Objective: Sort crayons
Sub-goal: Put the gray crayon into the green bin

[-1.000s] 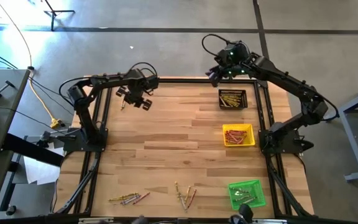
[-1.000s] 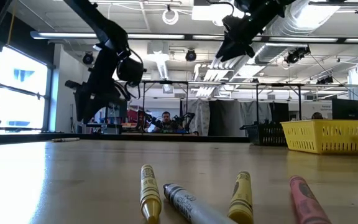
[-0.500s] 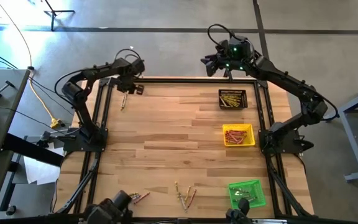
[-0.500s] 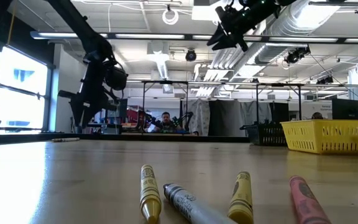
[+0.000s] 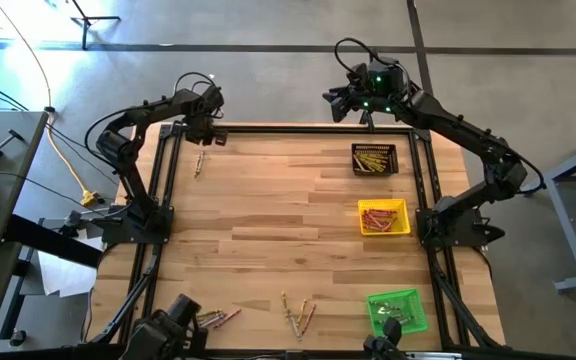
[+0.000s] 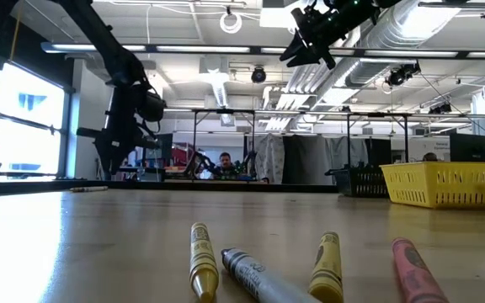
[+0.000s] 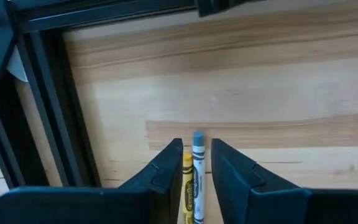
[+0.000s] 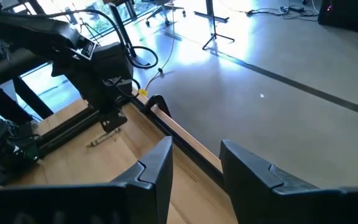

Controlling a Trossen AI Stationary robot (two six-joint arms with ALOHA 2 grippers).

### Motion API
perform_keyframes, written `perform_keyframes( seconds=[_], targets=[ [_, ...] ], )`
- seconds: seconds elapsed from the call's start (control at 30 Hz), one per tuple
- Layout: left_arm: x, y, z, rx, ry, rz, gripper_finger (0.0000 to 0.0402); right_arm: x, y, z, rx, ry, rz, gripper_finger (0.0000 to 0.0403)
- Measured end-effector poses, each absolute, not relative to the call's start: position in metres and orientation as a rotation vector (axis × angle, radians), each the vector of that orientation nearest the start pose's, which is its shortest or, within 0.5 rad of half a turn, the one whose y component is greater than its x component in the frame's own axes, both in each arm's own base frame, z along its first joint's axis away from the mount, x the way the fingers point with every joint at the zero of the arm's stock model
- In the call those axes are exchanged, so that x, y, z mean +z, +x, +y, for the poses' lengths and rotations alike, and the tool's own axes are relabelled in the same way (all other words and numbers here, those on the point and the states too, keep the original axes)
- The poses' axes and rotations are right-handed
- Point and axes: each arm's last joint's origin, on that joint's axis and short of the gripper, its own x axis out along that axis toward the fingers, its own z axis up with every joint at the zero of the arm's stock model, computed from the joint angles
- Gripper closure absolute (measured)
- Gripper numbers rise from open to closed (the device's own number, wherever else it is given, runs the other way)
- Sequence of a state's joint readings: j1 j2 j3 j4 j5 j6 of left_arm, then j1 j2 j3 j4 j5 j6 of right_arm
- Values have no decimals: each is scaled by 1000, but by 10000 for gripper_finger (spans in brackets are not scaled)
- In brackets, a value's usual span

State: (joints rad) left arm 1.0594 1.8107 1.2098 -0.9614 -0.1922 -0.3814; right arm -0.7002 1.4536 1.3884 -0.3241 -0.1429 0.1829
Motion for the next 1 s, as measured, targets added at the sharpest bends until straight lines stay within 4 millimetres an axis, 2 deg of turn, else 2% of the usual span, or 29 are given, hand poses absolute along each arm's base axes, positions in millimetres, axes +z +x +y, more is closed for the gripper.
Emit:
perform_keyframes(
  seconds=[0.23, 0.63, 1.0],
  targets=[
    [173, 148, 283, 1240, -984, 1333, 332, 371, 252, -207, -584, 348, 332, 282],
    [140, 151, 286, 1182, -1051, 1450, 333, 368, 251, -206, -586, 387, 351, 282],
    [136, 160, 282, 1106, -1084, 1454, 334, 368, 251, -206, -586, 386, 351, 282]
  ],
)
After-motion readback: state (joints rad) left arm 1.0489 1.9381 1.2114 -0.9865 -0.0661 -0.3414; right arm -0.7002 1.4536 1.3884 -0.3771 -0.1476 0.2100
